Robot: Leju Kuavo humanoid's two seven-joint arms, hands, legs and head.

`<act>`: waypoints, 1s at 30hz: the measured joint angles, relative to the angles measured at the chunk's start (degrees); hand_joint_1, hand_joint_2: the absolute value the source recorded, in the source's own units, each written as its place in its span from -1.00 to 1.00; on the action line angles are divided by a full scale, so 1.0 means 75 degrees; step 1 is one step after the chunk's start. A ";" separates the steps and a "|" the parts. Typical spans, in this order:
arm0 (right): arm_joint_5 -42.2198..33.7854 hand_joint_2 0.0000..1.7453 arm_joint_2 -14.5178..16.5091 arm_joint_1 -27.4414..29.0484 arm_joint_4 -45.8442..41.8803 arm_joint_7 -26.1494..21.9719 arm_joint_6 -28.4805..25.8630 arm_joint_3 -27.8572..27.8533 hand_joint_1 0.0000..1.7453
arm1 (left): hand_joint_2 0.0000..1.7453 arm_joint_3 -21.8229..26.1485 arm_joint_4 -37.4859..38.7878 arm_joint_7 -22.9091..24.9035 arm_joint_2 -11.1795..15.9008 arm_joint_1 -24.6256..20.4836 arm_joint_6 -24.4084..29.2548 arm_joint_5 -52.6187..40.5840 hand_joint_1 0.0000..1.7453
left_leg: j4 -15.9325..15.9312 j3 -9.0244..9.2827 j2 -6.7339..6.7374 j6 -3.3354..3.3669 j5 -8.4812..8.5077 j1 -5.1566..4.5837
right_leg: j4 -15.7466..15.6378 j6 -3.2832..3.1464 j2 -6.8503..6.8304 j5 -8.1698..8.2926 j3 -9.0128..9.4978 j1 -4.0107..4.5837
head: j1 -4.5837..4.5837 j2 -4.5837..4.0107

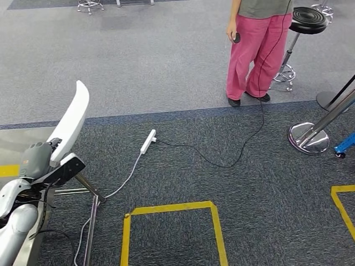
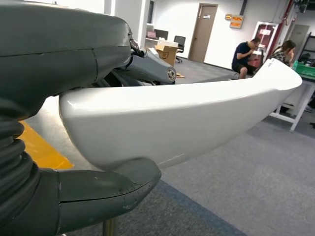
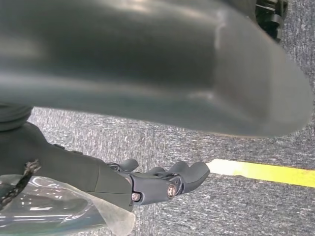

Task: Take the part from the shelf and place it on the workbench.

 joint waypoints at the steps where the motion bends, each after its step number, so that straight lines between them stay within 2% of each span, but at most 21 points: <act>1: -0.0001 -1.00 0.0000 0.0003 0.0000 0.0000 0.0004 0.0000 -1.00 | 1.00 0.0003 -0.0003 0.0007 0.0000 0.0003 0.0004 -0.0022 1.00 | 0.0000 0.0000 0.0000 0.0000 0.0000 0.0000 | 0.0000 0.0000 0.0000 0.0000 0.0000 0.0000 | 0.0000 0.0000; 30: 0.0009 -1.00 0.0000 0.0002 0.0000 0.0031 0.0031 0.0000 -1.00 | 1.00 0.0007 -0.0036 0.0279 0.0003 -0.0013 -0.0026 -0.0356 1.00 | 0.0000 0.0001 0.0000 0.0001 0.0004 0.0000 | 0.0001 0.0000 0.0000 0.0001 0.0000 0.0000 | -0.0001 0.0001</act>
